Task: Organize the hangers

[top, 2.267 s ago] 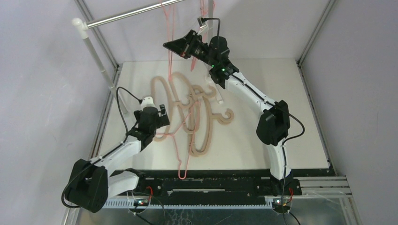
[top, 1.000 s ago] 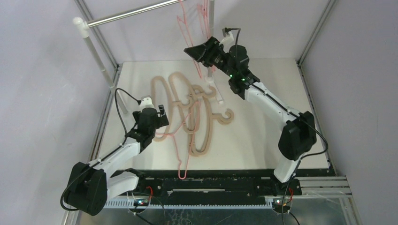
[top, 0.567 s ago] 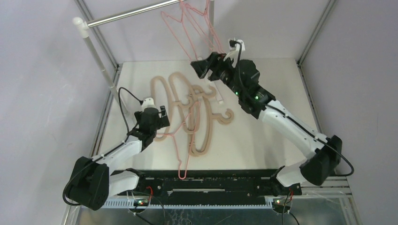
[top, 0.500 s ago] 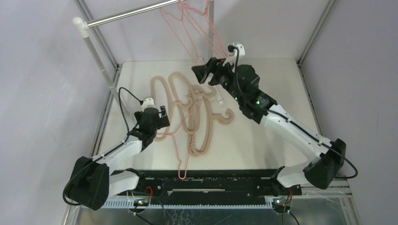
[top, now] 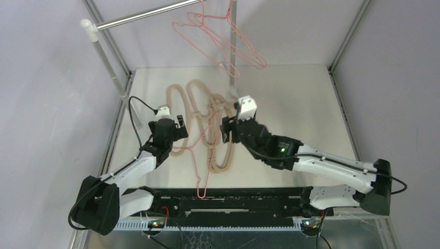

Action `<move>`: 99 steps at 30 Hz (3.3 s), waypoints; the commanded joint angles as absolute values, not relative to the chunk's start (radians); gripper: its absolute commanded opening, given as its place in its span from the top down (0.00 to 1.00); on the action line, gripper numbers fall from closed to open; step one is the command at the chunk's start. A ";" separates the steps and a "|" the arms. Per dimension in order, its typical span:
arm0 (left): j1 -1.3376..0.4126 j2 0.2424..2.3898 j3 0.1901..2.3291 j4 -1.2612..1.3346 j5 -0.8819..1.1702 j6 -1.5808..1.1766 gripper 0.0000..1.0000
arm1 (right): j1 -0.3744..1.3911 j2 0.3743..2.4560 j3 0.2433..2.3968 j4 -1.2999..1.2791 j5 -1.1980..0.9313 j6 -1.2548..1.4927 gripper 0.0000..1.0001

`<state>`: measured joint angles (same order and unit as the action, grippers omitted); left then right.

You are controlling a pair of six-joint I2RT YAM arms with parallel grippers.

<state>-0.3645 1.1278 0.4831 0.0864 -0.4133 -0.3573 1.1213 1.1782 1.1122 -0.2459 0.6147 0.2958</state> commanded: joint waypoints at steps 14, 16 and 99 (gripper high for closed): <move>-0.368 1.014 0.452 0.062 -0.458 -0.382 0.01 | 1.288 1.555 1.103 -0.194 0.348 0.469 0.35; -0.368 0.993 0.448 0.054 -0.462 -0.386 0.00 | 1.302 1.625 1.146 -0.206 0.328 0.468 0.36; -0.368 0.833 0.412 -0.025 -0.506 -0.393 0.01 | 0.741 1.430 1.475 0.147 -0.319 0.747 1.00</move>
<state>-0.3645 0.8433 0.4053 -0.0635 -0.5049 -0.3855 0.7460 1.4063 1.4155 -0.0383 -0.3168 0.6964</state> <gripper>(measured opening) 0.994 0.007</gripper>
